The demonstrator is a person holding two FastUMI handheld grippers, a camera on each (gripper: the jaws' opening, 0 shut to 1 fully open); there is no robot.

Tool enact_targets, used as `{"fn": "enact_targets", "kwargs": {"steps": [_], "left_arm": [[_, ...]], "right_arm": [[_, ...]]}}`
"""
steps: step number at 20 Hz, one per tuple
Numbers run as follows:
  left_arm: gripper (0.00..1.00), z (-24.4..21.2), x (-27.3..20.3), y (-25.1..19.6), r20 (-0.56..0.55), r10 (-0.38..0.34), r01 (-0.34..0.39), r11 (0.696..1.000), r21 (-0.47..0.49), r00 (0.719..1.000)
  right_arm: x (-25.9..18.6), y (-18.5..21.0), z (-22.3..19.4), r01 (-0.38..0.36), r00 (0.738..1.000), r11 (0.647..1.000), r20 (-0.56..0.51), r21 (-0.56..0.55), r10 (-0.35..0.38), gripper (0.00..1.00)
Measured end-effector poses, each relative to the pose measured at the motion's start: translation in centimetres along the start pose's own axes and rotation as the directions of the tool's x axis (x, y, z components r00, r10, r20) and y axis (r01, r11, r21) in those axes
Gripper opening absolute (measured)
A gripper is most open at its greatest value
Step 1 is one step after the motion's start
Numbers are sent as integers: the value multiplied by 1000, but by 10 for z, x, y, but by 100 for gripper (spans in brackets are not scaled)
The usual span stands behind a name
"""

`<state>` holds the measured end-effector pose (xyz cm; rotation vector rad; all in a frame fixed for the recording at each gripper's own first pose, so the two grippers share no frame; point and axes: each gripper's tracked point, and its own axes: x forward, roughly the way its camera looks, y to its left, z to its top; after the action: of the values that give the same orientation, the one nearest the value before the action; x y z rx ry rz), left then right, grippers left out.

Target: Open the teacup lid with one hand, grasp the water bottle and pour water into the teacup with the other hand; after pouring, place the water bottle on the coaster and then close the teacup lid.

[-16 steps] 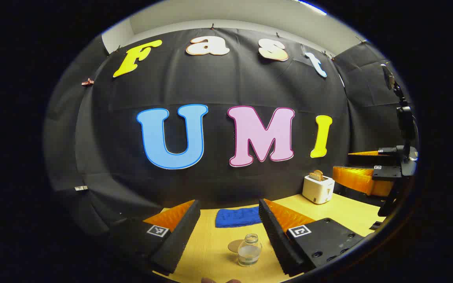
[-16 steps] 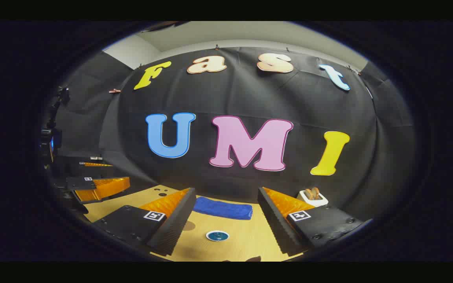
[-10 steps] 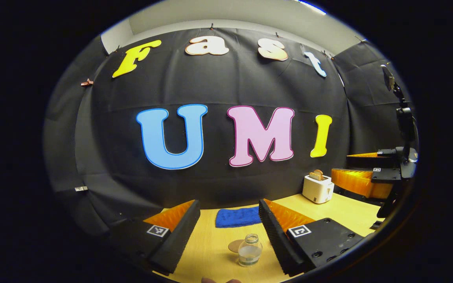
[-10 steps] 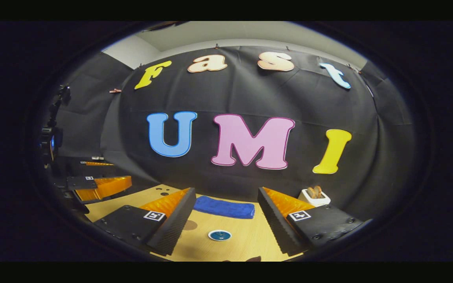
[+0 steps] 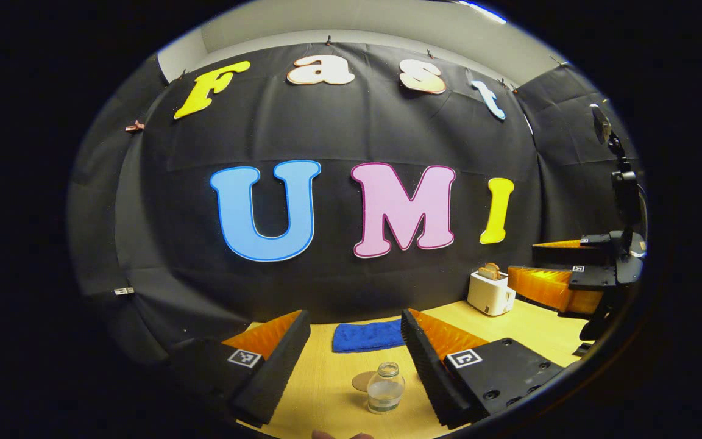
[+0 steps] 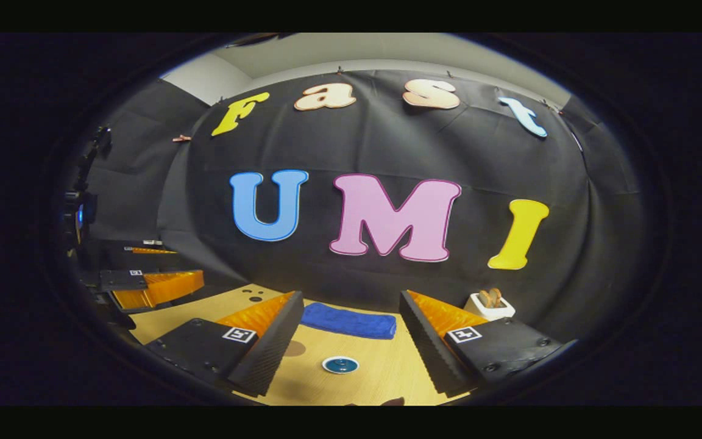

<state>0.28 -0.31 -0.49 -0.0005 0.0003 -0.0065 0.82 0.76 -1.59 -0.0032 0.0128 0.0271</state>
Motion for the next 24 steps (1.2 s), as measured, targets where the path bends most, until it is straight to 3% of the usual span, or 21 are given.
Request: {"fn": "enact_targets", "kwargs": {"steps": [9,13,14,21,24], "left_arm": [[95,-57,13,-14,-18,8,-8,1000,-3,1000],[98,-94,16,-25,-30,7,-7,1000,-8,1000],[94,-102,18,-28,-34,8,-8,1000,-14,999],[94,-157,30,-36,-54,16,-17,999,-34,998],[95,-173,36,-36,-62,15,-18,999,-49,998]], "right_arm": [[29,3,-94,-26,997,998,-67,49,30,96],[53,0,-148,-50,994,998,-93,24,52,98],[59,0,-162,-61,993,998,-103,23,63,98],[91,3,-246,-93,978,996,-188,9,93,98],[104,9,-279,-118,964,993,-238,3,115,88]]}}
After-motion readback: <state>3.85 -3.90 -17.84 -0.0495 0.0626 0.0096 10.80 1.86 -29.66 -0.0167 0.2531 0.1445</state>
